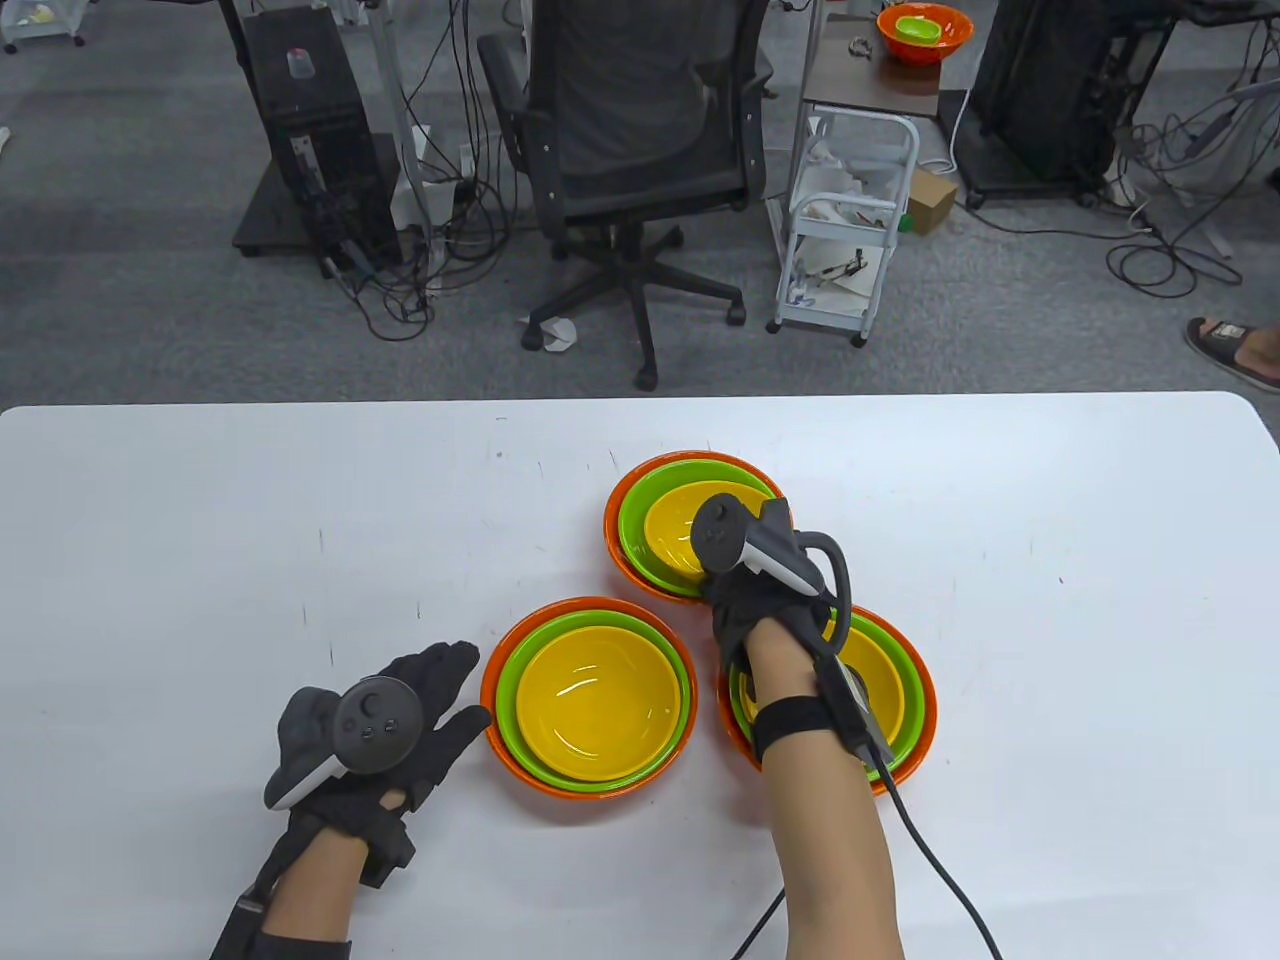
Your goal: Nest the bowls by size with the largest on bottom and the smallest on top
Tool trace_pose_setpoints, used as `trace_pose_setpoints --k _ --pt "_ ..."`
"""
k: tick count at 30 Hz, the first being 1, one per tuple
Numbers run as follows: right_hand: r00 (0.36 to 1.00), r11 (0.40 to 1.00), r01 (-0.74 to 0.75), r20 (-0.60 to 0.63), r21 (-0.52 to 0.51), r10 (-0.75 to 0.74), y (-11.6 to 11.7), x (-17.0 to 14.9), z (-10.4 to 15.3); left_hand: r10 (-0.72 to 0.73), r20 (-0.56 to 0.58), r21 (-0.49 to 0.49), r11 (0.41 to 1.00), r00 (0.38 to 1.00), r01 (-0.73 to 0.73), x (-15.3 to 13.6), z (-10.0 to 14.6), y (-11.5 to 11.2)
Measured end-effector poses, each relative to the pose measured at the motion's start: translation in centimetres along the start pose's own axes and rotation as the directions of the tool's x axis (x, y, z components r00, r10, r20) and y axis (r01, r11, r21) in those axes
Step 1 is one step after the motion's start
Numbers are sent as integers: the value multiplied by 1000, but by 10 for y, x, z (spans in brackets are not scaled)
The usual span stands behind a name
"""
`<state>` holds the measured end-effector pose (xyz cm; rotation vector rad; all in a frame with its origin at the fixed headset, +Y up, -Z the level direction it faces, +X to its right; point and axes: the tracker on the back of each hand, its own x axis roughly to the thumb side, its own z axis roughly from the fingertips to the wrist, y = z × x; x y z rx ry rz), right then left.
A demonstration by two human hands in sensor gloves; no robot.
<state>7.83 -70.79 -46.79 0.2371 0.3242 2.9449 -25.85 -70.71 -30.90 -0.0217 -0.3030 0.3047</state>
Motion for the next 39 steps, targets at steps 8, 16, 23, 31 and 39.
trace_pose_setpoints --k 8,16,23,31,39 --pt "999 999 39 34 -24 -38 -9 -5 15 0 -3 -23 1000 1000 0 2 -1 -1" --pt "991 986 69 123 -150 -51 -29 -11 57 -25 -16 -22 999 1000 25 12 -4 7" --pt "977 956 67 214 -286 -5 -47 -17 108 -69 -33 2 998 997 69 38 -10 22" --pt "957 922 48 283 -385 68 -45 -27 160 -191 19 48 981 981 190 87 -14 28" --pt "954 910 -37 256 -414 155 -13 -45 182 -280 27 38 960 960 279 92 -10 7"
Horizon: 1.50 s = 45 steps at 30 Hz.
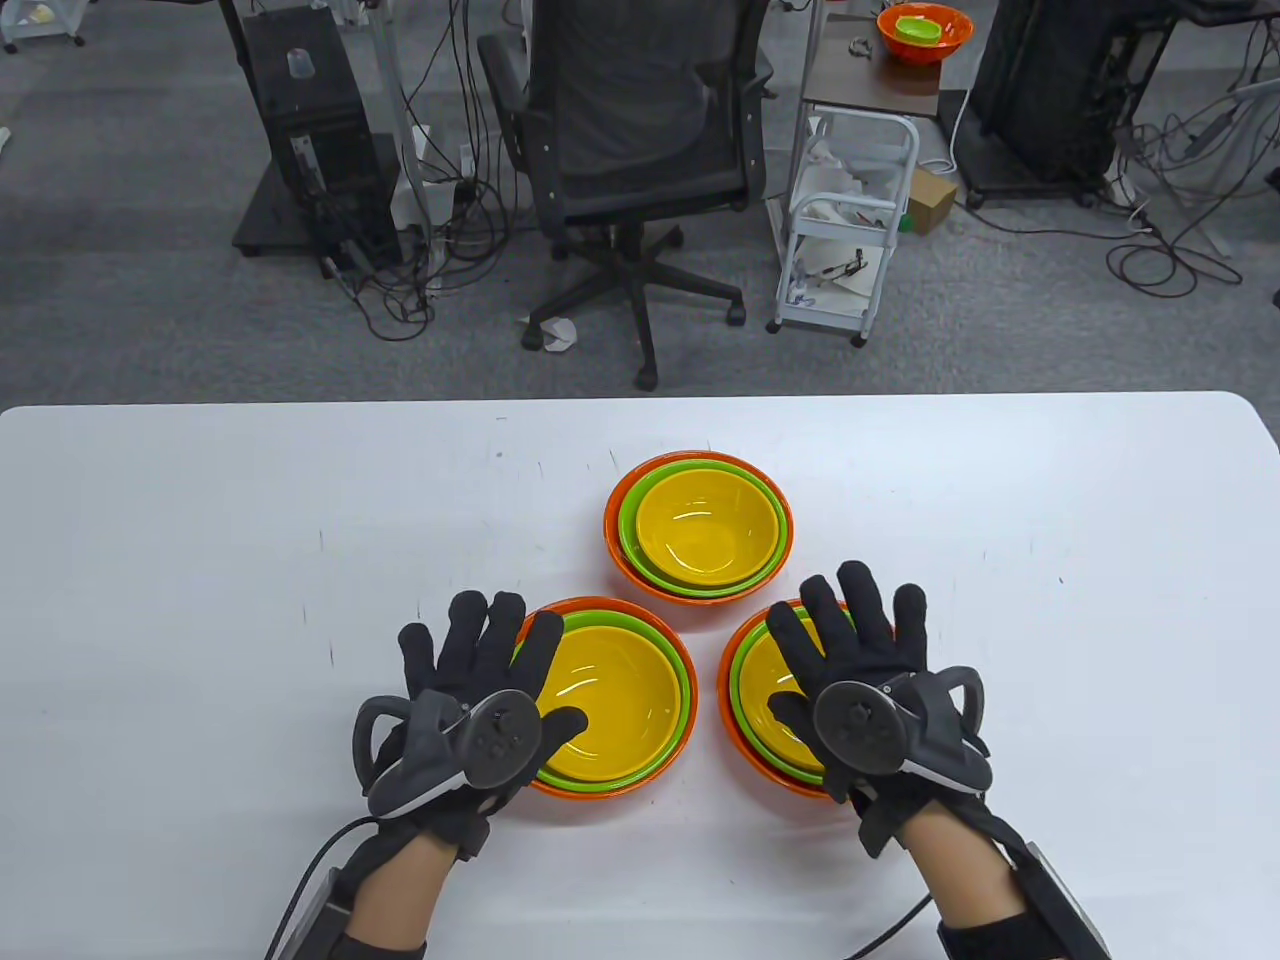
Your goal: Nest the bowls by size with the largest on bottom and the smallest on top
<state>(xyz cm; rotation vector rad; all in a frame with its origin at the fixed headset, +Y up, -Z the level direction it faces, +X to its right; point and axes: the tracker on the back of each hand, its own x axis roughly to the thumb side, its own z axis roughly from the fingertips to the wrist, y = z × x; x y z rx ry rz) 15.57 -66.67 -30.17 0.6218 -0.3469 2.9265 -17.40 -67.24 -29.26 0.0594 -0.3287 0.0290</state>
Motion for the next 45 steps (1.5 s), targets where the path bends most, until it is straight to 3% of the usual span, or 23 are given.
trace_pose_setpoints --k 4,12,45 --pt "1000 1000 13 -4 20 -13 14 -4 6 -9 -26 -48 999 1000 7 -6 3 -10" --pt "999 999 12 -32 45 -11 22 -8 14 12 -11 -36 999 1000 -12 -12 10 -14" --pt "998 993 10 -68 119 -2 27 -8 17 29 5 -91 995 1000 -29 -6 9 -21"
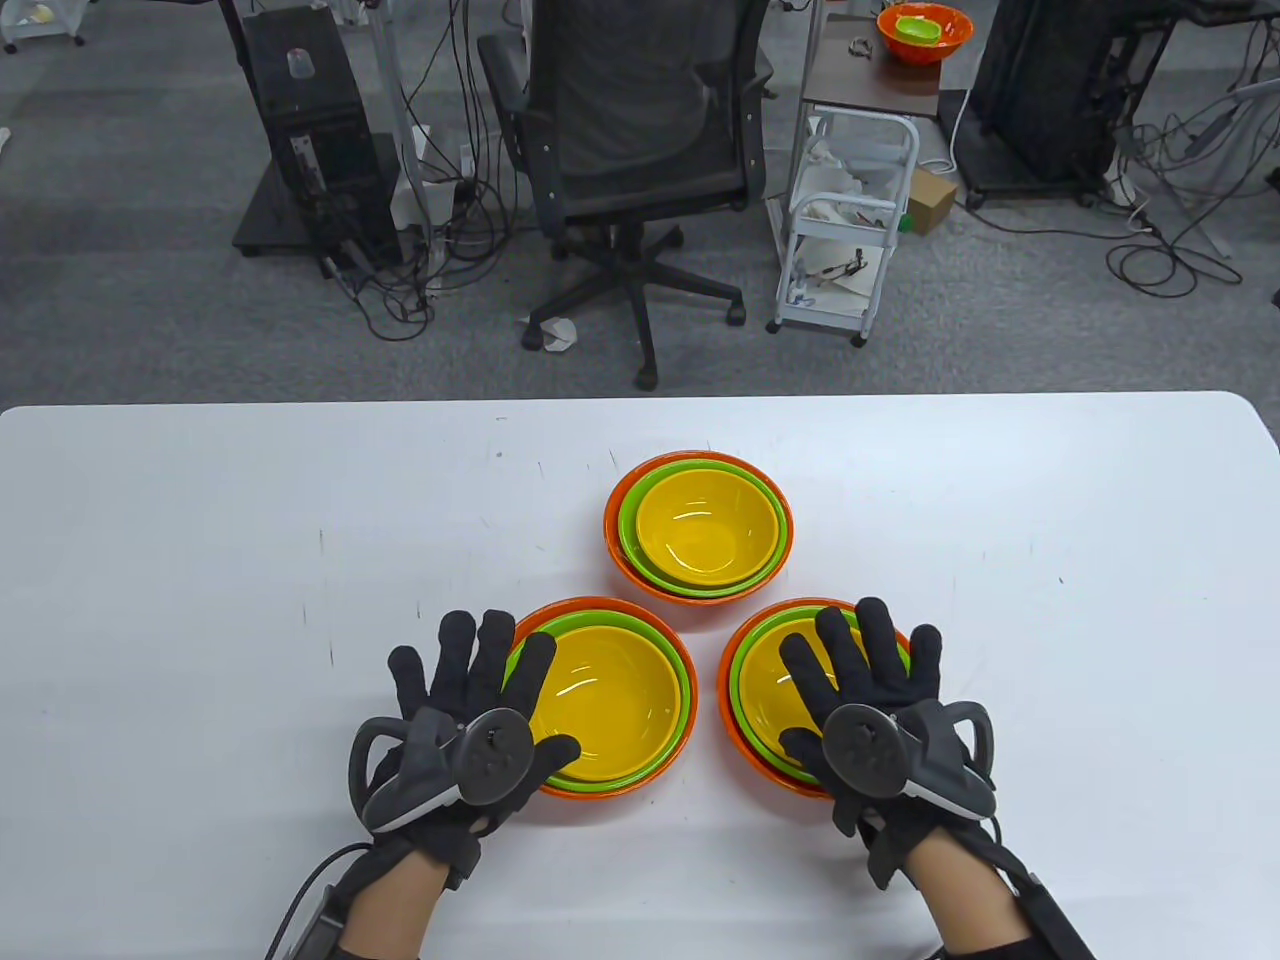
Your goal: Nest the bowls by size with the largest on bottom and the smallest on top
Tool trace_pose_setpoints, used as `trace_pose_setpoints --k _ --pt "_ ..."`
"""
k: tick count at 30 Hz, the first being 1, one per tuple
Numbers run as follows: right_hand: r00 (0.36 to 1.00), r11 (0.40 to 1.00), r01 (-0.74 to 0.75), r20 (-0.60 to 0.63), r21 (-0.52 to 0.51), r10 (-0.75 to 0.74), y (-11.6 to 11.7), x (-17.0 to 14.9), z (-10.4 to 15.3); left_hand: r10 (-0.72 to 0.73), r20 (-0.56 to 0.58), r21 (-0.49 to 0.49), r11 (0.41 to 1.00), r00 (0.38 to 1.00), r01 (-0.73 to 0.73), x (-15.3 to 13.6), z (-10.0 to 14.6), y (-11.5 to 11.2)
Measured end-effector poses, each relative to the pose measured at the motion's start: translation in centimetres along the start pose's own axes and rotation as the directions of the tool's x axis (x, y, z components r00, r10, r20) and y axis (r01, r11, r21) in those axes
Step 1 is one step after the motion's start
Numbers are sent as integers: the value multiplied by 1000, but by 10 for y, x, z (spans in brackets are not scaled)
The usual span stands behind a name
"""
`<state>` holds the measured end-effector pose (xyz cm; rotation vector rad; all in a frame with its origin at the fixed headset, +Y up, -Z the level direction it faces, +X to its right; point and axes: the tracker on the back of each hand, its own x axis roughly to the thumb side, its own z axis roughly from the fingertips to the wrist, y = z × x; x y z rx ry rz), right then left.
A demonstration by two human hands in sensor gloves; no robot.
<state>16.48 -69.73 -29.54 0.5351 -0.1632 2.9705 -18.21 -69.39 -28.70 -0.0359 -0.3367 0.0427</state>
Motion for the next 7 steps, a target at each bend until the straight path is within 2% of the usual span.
trace_pose_setpoints --k 7 --pt "1000 1000 -14 -8 10 14 2 1 -2 3 2 -25 1000 1000 -3 1 -1 -2"
